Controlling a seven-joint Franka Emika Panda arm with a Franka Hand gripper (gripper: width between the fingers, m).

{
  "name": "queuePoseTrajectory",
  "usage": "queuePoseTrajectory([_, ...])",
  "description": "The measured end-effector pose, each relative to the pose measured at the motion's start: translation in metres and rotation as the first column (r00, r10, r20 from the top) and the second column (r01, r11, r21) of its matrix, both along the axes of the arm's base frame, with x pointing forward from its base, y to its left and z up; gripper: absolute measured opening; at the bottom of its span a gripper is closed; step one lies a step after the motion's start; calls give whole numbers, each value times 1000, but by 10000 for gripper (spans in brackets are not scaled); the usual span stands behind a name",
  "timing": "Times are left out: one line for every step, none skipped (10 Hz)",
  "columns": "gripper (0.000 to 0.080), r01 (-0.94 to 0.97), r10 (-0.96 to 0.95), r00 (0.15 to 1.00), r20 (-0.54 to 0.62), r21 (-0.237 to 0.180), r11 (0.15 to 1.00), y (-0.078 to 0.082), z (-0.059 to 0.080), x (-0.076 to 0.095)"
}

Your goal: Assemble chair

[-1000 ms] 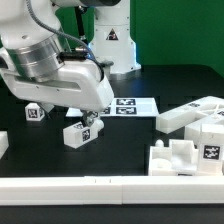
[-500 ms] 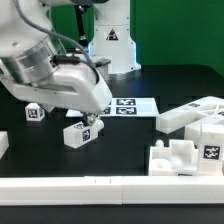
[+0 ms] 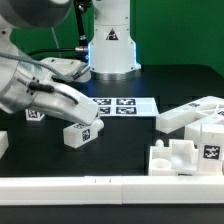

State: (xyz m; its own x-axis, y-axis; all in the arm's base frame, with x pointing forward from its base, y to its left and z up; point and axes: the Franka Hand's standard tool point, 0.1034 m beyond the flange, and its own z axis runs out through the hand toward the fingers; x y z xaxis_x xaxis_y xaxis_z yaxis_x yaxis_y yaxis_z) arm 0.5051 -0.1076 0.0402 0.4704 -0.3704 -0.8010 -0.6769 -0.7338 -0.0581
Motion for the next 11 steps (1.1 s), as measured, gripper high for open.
queuePoseTrajectory([649, -7, 7, 1000, 5, -4, 1000, -1, -4, 5])
queuePoseTrajectory([649, -8, 8, 1000, 9, -6, 1000, -1, -4, 6])
queuePoseTrajectory([649, -7, 7, 1000, 8, -6, 1000, -1, -4, 5])
queuePoseTrajectory([649, -4, 4, 1000, 5, -5, 1000, -1, -6, 5])
queuePoseTrajectory([649, 20, -20, 1000, 0, 6, 1000, 0, -11, 4])
queuePoseTrajectory([649, 28, -28, 1000, -4, 5, 1000, 1, -19, 2])
queuePoseTrajectory([649, 27, -27, 1000, -4, 5, 1000, 5, -24, 1])
queuePoseTrajectory([649, 30, -30, 1000, -2, 3, 1000, 8, -30, 0])
queuePoseTrajectory([649, 31, -31, 1000, -2, 1, 1000, 8, -31, -1])
queuePoseTrajectory([649, 31, -31, 1000, -2, 0, 1000, 7, -31, -1])
queuePoseTrajectory([521, 31, -31, 1000, -2, 0, 1000, 7, -31, -1])
